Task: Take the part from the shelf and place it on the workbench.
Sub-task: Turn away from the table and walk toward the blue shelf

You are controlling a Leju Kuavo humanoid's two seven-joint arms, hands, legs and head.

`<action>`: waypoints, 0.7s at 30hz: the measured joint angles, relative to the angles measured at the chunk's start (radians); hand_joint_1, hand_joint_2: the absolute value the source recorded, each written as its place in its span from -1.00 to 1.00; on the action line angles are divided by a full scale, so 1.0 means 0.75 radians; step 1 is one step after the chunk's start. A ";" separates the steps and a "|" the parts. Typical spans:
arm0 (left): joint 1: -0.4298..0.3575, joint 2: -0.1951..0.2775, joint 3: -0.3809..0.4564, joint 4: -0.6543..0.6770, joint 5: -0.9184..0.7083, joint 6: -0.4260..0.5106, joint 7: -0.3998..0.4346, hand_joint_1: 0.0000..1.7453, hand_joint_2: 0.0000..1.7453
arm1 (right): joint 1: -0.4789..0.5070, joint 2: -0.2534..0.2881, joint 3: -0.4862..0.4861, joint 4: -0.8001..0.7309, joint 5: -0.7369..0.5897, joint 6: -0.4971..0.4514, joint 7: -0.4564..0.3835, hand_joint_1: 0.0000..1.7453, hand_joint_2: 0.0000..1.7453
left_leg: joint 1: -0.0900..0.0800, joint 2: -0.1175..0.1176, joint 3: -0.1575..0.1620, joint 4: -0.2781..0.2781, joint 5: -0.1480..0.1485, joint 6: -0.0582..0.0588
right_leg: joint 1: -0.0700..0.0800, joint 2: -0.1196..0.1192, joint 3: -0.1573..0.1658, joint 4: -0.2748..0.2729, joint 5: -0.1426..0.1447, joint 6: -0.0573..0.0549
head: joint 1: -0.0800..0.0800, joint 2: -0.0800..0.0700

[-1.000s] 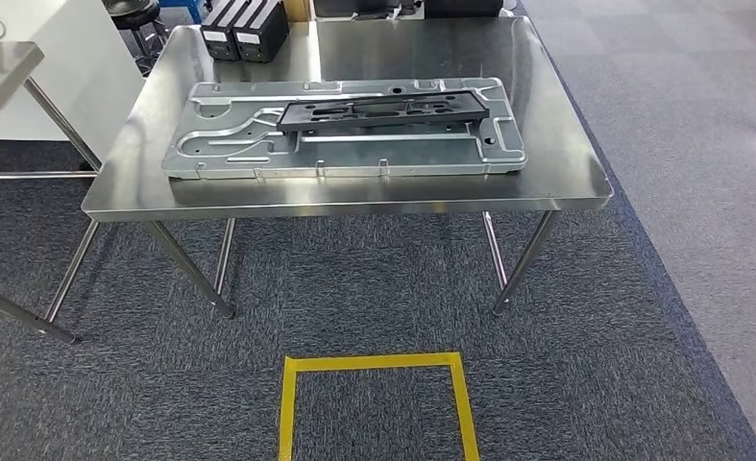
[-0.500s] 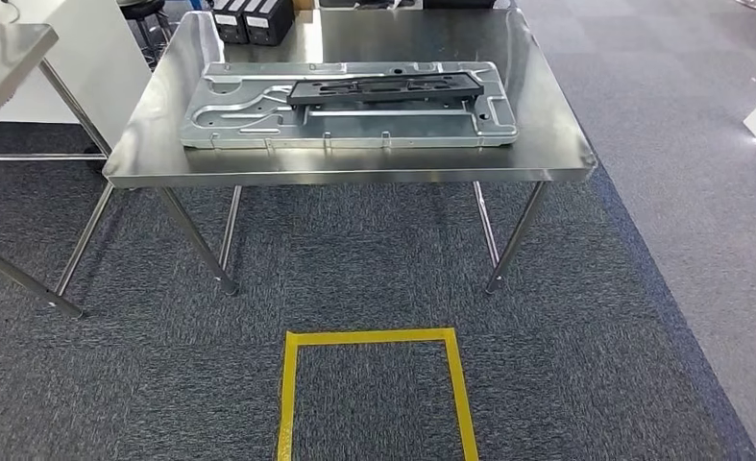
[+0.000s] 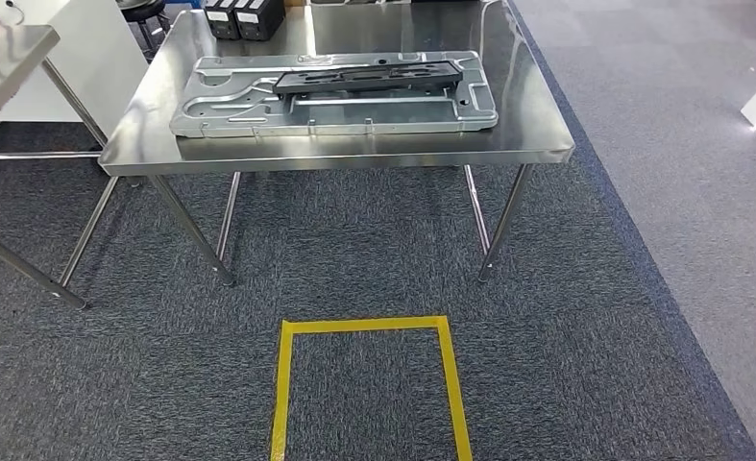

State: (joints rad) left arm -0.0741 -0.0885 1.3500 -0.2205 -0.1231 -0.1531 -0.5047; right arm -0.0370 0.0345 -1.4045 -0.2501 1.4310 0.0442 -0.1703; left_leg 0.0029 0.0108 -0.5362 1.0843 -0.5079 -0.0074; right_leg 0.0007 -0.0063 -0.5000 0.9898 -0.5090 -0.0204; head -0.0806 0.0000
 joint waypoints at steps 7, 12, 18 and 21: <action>-0.002 0.006 -0.001 0.000 -0.001 0.000 0.005 -1.00 -1.00 | -0.006 0.004 -0.011 0.007 -0.027 0.022 0.038 -1.00 1.00 | 0.002 0.005 0.063 -0.165 0.033 0.049 | -0.001 0.002 -0.042 0.069 -0.040 0.045 | 0.000 0.000; 0.000 0.006 -0.002 0.000 -0.001 -0.003 0.012 -1.00 -1.00 | -0.005 0.003 -0.024 0.009 -0.046 0.022 0.079 -1.00 1.00 | 0.003 0.007 0.045 -0.154 0.040 0.053 | -0.022 0.006 -0.180 0.366 -0.147 0.070 | 0.000 0.000; -0.004 0.005 -0.002 0.000 -0.001 -0.003 0.013 -1.00 -1.00 | -0.010 0.000 -0.035 0.009 -0.050 0.023 0.081 -1.00 1.00 | 0.000 0.003 0.026 -0.111 0.021 0.010 | -0.026 0.012 -0.030 0.030 0.002 0.055 | 0.000 0.000; -0.004 0.007 -0.002 0.000 -0.001 -0.003 0.013 -1.00 -1.00 | -0.009 0.000 -0.043 0.009 -0.056 0.023 0.083 -1.00 1.00 | 0.006 0.002 0.017 -0.095 0.006 -0.010 | -0.023 0.013 -0.037 0.028 0.010 0.029 | 0.000 0.000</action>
State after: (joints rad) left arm -0.0772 -0.0833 1.3489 -0.2205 -0.1240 -0.1556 -0.4946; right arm -0.0437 0.0346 -1.4369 -0.2434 1.3887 0.0614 -0.1084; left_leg 0.0076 0.0120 -0.5238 1.0134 -0.5030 -0.0147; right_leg -0.0166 0.0032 -0.5279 1.0106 -0.5012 0.0016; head -0.0808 0.0000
